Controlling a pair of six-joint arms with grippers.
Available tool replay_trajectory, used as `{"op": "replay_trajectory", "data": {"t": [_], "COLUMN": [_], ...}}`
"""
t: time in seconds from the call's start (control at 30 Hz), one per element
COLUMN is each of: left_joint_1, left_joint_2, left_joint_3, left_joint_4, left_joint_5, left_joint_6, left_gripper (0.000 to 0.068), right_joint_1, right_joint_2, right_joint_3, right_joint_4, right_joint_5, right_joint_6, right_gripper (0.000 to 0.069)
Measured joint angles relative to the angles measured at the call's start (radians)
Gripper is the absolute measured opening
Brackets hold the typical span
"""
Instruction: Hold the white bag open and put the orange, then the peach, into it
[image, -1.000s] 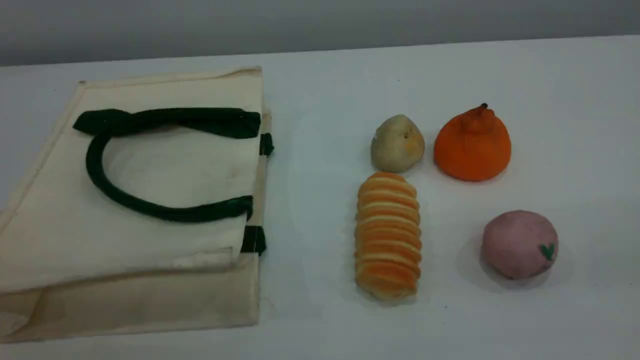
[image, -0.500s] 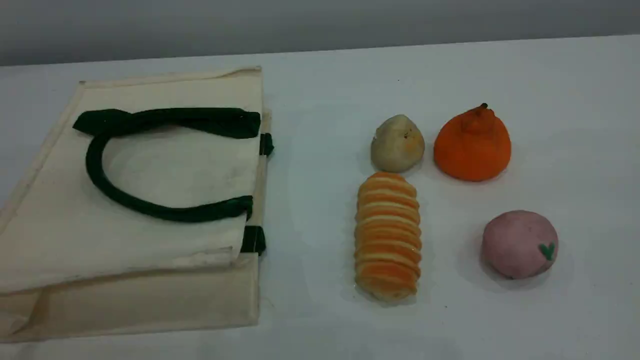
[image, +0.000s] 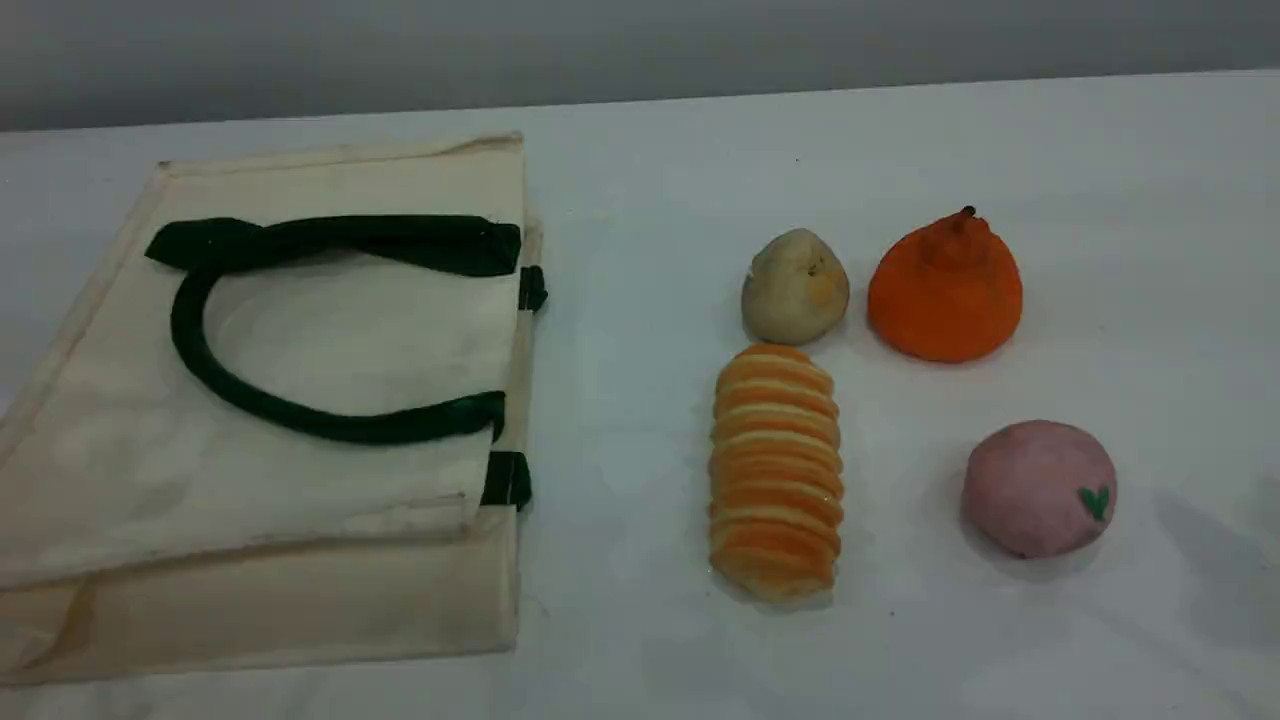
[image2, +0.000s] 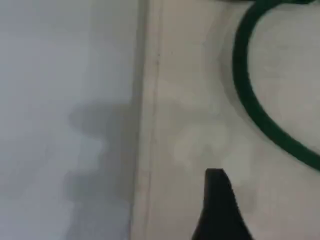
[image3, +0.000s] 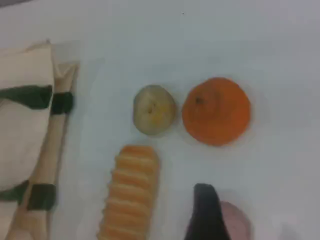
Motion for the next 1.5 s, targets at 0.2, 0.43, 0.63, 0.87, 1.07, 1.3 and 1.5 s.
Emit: {"op": "replay_trajectory", "data": {"t": [0.2, 0.43, 0.63, 0.87, 1.07, 1.3, 1.5], "left_joint_1": [0.0, 0.0, 0.0, 0.0, 0.0, 0.0, 0.0], "left_joint_2": [0.192, 0.345, 0.413, 0.476, 0.55, 0.635, 0.697], "left_joint_3": [-0.01, -0.111, -0.193, -0.249, -0.26, -0.261, -0.261], "left_joint_4": [-0.003, -0.03, -0.03, -0.064, -0.18, -0.185, -0.183], "left_joint_5": [-0.122, -0.132, -0.11, -0.092, -0.115, -0.162, -0.175], "left_joint_6": [-0.028, -0.024, -0.019, 0.034, 0.153, 0.158, 0.162], "left_gripper": [0.0418, 0.0418, 0.0418, 0.0418, 0.0418, 0.0418, 0.0414], "right_joint_1": [0.0, 0.0, 0.0, 0.0, 0.0, 0.0, 0.0], "right_joint_2": [0.068, 0.109, 0.163, 0.198, 0.201, 0.201, 0.201], "right_joint_3": [0.0, 0.0, 0.0, 0.0, 0.0, 0.0, 0.0], "right_joint_4": [0.185, 0.322, 0.355, 0.421, 0.478, 0.478, 0.48], "right_joint_5": [-0.008, -0.035, -0.035, -0.043, -0.047, -0.047, -0.048], "right_joint_6": [-0.137, -0.235, -0.284, -0.356, -0.412, -0.411, -0.409], "right_gripper": [0.046, 0.046, 0.046, 0.046, 0.046, 0.046, 0.046]}}
